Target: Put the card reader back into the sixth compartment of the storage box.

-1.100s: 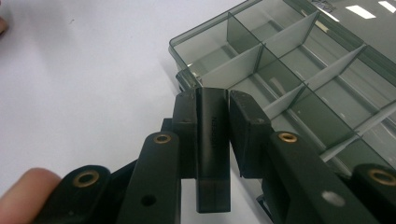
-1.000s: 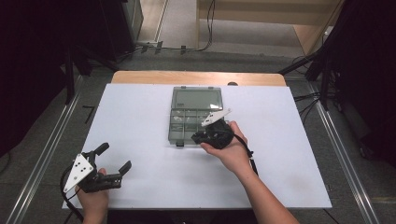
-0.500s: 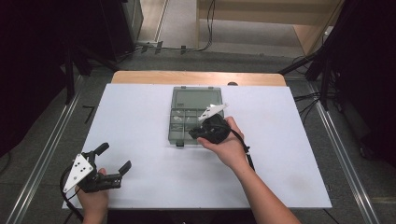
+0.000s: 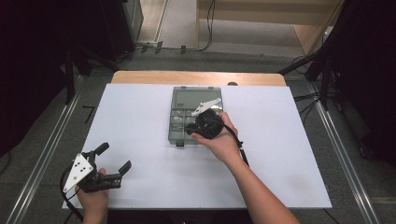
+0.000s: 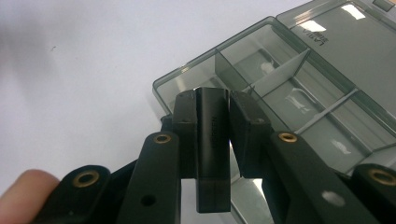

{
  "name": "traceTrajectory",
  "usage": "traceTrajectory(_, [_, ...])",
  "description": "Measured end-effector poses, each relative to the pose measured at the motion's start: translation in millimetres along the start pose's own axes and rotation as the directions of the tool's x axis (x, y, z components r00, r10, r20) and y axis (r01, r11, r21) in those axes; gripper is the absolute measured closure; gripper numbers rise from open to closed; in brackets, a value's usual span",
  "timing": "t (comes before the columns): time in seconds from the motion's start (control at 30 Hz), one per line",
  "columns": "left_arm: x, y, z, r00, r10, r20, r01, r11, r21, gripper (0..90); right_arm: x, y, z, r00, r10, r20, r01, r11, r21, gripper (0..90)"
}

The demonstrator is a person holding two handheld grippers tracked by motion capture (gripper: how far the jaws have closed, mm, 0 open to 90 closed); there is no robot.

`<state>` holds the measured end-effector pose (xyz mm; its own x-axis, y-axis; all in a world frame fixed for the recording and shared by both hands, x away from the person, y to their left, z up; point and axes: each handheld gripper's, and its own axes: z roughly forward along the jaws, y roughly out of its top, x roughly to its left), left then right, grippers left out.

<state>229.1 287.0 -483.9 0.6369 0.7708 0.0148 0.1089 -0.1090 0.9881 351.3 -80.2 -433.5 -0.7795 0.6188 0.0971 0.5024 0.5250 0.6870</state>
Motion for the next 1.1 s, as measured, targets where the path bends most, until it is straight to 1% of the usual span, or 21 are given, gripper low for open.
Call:
traceTrajectory(0.23, [0.3,0.0,0.1,1.0,-0.001,0.001,0.001,1.0,-0.001,0.0,-3.1,4.9,9.7,0.9998,0.012,0.014,-0.012,1.0,0.007,71.2])
traceTrajectory(0.3, [0.4,0.0,0.2,1.0,0.001,0.001,-0.001,1.0,0.0,0.0,-4.3,5.5,12.5,0.9996,0.021,0.018,-0.021,1.0,0.008,71.2])
traceTrajectory(0.4, [0.5,0.1,0.1,1.0,0.0,0.001,0.0,1.0,0.0,0.0,-6.3,5.2,16.3,0.9993,0.022,0.03,-0.023,1.0,0.013,71.2])
traceTrajectory(0.5, [0.6,0.1,0.1,1.0,-0.001,0.001,0.001,1.0,0.0,0.0,-8.2,4.0,18.6,0.998,0.046,0.044,-0.046,0.999,0.007,70.6])
traceTrajectory(0.53, [0.5,0.1,0.1,1.0,-0.001,0.001,0.001,1.0,0.0,0.0,-10.6,3.6,18.1,0.9966,0.065,0.051,-0.064,0.998,-0.01,58.0])
traceTrajectory(0.57, [0.5,0.1,0.1,1.0,-0.001,0.001,0.001,1.0,0.0,0.0,-10.6,3.6,18.1,0.9966,0.065,0.051,-0.064,0.998,-0.01,58.0])
traceTrajectory(0.63, [0.5,0.1,0.2,1.0,0.0,0.002,0.0,1.0,0.0,0.0,-12.3,3.7,15.8,0.9953,0.082,0.051,-0.081,0.996,-0.024,44.4])
traceTrajectory(0.67, [0.6,0.1,0.3,1.0,-0.002,0.001,0.002,1.0,0.001,0.0,-13.1,3.4,14.4,0.9953,0.083,0.052,-0.081,0.996,-0.033,37.2])
traceTrajectory(0.7, [0.5,0.1,0.3,1.0,-0.003,0.001,0.003,1.0,0.0,0.0,-13.6,3.0,12.9,0.9948,0.086,0.054,-0.084,0.996,-0.04,27.8])
traceTrajectory(0.73, [0.5,0.0,0.3,1.0,-0.002,0.001,0.002,1.0,0.0,0.0,-14.2,2.1,11.2,0.9942,0.098,0.045,-0.096,0.994,-0.045,19.4])
traceTrajectory(0.77, [0.5,0.0,0.2,1.0,0.0,0.002,0.0,1.0,0.001,0.0,-15.5,0.8,9.4,0.9938,0.105,0.037,-0.102,0.993,-0.057,12.9])
traceTrajectory(0.8, [0.4,0.0,0.3,1.0,0.0,0.002,0.0,1.0,0.001,0.0,-16.4,-0.8,7.3,0.9937,0.108,0.028,-0.106,0.992,-0.065,8.7])
traceTrajectory(0.87, [0.4,0.0,0.5,1.0,0.001,0.001,-0.001,1.0,0.003,0.0,-18.5,-4.4,3.1,0.9936,0.113,0.004,-0.112,0.99,-0.084,8.0])
traceTrajectory(0.9, [0.4,0.0,0.5,1.0,0.001,0.001,-0.001,1.0,0.003,0.0,-19.2,-6.3,1.2,0.9932,0.117,0.005,-0.116,0.989,-0.09,6.0])
traceTrajectory(0.93, [0.4,0.0,0.4,1.0,0.001,0.001,-0.001,1.0,0.003,0.0,-19.8,-8.2,-0.4,0.9931,0.118,-0.006,-0.118,0.989,-0.094,0.0])
traceTrajectory(0.97, [0.4,0.0,0.5,1.0,0.002,0.0,-0.002,1.0,0.003,0.0,-20.1,-10.1,-2.2,0.9928,0.119,-0.01,-0.119,0.988,-0.097,0.0])
traceTrajectory(1.07, [0.2,0.0,0.6,1.0,0.002,0.0,-0.002,1.0,0.004,0.0,-18.5,-16.1,-9.0,0.9947,0.103,0.002,-0.102,0.987,-0.123,0.0])
traceTrajectory(1.1, [0.1,0.1,0.7,1.0,0.002,0.0,-0.002,1.0,0.003,0.0,-16.6,-20.4,-13.7,0.9963,0.085,0.006,-0.084,0.986,-0.141,0.0])
